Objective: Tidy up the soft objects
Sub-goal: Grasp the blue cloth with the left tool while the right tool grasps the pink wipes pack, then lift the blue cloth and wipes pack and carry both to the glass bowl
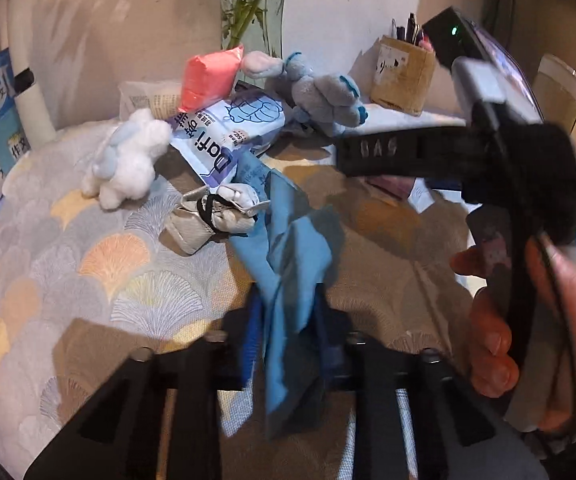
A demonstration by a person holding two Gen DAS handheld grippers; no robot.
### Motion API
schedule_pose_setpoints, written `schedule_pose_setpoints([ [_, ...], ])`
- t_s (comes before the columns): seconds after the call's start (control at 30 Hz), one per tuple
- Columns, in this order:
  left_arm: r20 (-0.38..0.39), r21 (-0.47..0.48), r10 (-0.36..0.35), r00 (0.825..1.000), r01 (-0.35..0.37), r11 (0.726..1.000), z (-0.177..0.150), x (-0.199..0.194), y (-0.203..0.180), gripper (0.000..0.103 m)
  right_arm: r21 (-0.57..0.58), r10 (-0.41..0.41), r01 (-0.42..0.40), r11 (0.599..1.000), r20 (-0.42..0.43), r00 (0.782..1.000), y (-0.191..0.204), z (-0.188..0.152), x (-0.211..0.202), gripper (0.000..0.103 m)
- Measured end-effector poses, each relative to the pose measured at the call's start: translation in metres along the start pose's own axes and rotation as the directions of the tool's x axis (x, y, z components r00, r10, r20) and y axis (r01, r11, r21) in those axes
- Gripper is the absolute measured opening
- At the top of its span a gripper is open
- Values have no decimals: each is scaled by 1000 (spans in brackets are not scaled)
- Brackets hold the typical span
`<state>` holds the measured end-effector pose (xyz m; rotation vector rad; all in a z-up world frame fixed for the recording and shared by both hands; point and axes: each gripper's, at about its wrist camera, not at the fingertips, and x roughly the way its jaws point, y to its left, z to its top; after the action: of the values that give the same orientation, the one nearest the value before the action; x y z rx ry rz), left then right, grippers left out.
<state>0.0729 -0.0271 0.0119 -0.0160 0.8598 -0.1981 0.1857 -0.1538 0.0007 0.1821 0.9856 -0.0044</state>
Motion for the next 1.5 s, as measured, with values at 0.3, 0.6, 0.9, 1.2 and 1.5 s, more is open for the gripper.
schedule_pose_setpoints([
  [0.3, 68, 21, -180, 981, 179, 984, -6, -22, 3, 12, -41, 57, -56, 998, 30, 998, -33, -28, -33, 41],
  [0.6, -2, 106, -276, 961, 275, 956, -15, -24, -22, 29, -133, 53, -49, 990, 30, 998, -65, -85, -78, 42],
  [0.9, -10, 26, -158, 987, 158, 987, -10, -8, -10, 29, -196, -21, 25, 980, 20, 1000, -54, -84, -66, 76],
  [1.2, 47, 124, -160, 986, 153, 980, -11, -28, -34, 7, -174, 42, -27, 984, 84, 996, -61, -83, -81, 40],
  [1.5, 184, 147, -343, 921, 320, 936, 21, -102, -62, 7, -174, 245, -208, 963, 230, 942, -79, -79, -157, 40],
])
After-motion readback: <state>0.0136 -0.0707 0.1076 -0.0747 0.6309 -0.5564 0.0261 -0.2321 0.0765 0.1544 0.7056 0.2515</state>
